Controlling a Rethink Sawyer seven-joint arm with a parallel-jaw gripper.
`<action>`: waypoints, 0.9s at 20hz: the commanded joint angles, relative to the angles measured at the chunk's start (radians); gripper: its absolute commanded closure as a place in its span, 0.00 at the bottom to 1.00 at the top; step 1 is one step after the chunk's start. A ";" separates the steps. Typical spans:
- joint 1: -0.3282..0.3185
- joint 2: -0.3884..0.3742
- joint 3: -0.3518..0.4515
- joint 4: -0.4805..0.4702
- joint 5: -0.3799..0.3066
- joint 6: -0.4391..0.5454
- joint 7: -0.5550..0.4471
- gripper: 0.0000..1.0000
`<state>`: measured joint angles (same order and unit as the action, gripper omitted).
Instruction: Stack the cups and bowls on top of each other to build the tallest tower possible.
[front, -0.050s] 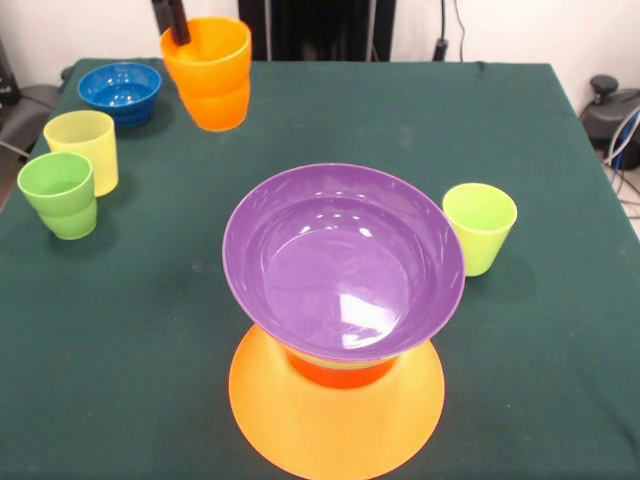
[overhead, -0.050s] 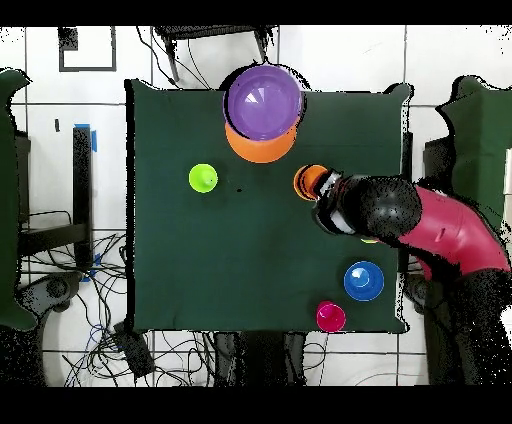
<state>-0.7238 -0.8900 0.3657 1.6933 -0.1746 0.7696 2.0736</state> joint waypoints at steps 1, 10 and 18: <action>0.085 -0.019 0.046 -0.121 0.035 0.151 0.025 1.00; 0.154 0.022 0.042 -0.282 0.032 0.227 0.014 1.00; 0.207 0.080 0.022 -0.359 0.034 0.227 0.047 1.00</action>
<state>-0.5702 -0.8929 0.3742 1.4101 -0.1442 0.8946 2.0736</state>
